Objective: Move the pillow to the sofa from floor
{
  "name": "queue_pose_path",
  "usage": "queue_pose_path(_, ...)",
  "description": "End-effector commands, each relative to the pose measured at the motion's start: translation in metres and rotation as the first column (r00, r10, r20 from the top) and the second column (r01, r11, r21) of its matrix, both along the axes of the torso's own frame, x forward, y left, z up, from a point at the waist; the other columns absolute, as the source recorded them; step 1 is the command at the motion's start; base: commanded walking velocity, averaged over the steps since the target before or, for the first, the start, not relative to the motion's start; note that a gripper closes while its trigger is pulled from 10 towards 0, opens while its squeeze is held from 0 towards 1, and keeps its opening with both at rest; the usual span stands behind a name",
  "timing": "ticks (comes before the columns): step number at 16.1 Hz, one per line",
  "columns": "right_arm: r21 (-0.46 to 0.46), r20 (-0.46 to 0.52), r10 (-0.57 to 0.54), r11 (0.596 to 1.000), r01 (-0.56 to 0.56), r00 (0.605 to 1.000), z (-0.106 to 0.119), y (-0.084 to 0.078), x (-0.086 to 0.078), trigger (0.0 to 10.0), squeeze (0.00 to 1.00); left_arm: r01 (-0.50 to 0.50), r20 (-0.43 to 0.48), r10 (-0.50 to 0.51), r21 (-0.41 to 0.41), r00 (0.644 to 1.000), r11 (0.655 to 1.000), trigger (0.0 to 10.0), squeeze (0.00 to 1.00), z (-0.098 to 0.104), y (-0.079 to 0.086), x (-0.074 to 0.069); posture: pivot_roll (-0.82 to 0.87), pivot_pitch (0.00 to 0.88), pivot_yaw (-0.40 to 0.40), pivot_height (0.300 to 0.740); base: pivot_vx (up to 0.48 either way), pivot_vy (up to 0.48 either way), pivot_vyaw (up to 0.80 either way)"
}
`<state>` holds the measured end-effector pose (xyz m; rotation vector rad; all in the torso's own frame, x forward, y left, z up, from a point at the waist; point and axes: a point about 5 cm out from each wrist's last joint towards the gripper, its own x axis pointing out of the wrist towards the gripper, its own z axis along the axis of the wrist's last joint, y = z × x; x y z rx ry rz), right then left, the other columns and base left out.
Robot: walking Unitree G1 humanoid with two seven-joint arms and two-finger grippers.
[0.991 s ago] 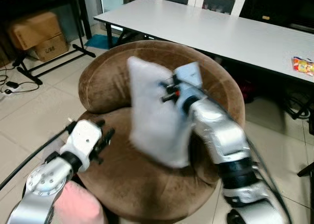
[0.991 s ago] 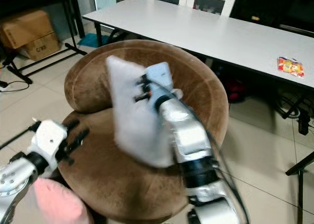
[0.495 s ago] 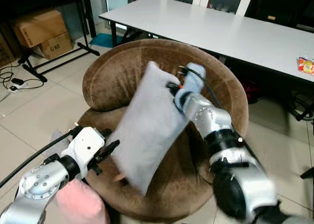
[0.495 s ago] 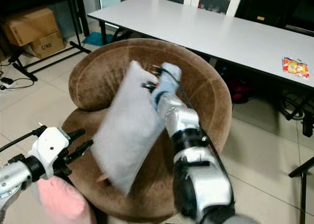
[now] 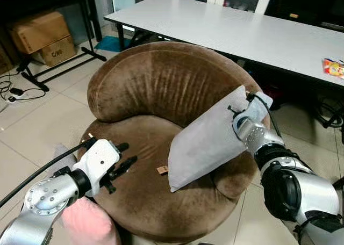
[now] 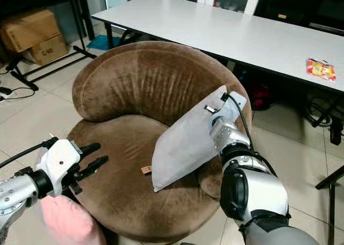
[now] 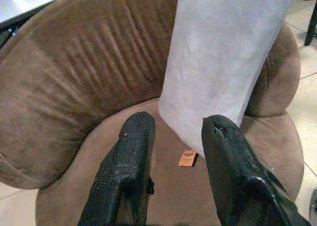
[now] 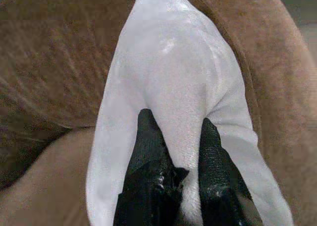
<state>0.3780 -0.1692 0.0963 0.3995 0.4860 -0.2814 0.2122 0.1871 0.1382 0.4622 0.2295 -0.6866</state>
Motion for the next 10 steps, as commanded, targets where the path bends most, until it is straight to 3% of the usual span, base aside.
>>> queue_pose_path(1, -0.037, 0.048, 0.030, 0.999, -0.028, 0.998, 0.012, 0.003, 0.007, 10.0, 0.00, -0.002, -0.002, 0.002, -0.004, 1.000, 1.000, 10.0, 0.00, 0.000, 0.000, 0.002, -0.01, 0.000, -0.034, 0.740, 0.000, 0.000, 0.00)
queue_pose_path(2, -0.070, 0.067, 0.050, 0.997, -0.046, 0.996, 0.016, 0.005, 0.009, 10.0, 0.49, -0.005, 0.003, 0.005, -0.002, 1.000, 1.000, 10.0, 0.00, 0.001, 0.000, 0.002, 0.00, 0.000, -0.037, 0.740, 0.000, 0.000, 0.00)
queue_pose_path(3, -0.097, 0.085, 0.071, 0.993, -0.063, 0.994, 0.018, 0.006, 0.010, 10.0, 0.82, -0.009, 0.006, 0.009, -0.003, 1.000, 1.000, 10.0, 0.00, 0.002, 0.001, 0.003, 0.00, 0.000, -0.041, 0.740, 0.000, 0.000, 0.00)
queue_pose_path(4, -0.063, 0.141, 0.113, 0.992, -0.105, 0.983, 0.024, 0.011, 0.013, 10.0, 1.00, -0.014, 0.011, 0.014, -0.004, 1.000, 1.000, 10.0, 0.00, 0.002, 0.001, 0.003, 0.01, 0.000, -0.044, 0.740, 0.000, 0.000, 0.00)
queue_pose_path(7, -0.210, 0.237, 0.202, 0.966, -0.153, 0.950, 0.039, -0.007, 0.017, 10.0, 1.00, -0.086, 0.052, 0.090, -0.073, 0.995, 0.994, 10.0, 0.00, 0.003, -0.003, 0.008, 0.00, 0.000, -0.046, 0.740, 0.000, 0.000, 0.00)
queue_pose_path(9, -0.212, 0.303, 0.210, 0.966, -0.150, 0.930, 0.052, -0.031, 0.018, 10.0, 1.00, -0.174, 0.084, 0.186, -0.132, 0.979, 0.976, 10.0, 0.00, 0.001, -0.005, 0.013, 0.00, 0.000, -0.046, 0.740, 0.000, 0.000, 0.00)
queue_pose_path(10, -0.252, 0.344, 0.226, 0.957, -0.142, 0.911, 0.061, -0.041, 0.019, 10.0, 0.00, -0.263, 0.121, 0.282, -0.153, 0.952, 0.953, 10.0, 0.00, 0.001, -0.003, 0.018, 0.00, 0.000, -0.050, 0.740, 0.000, 0.000, 0.00)
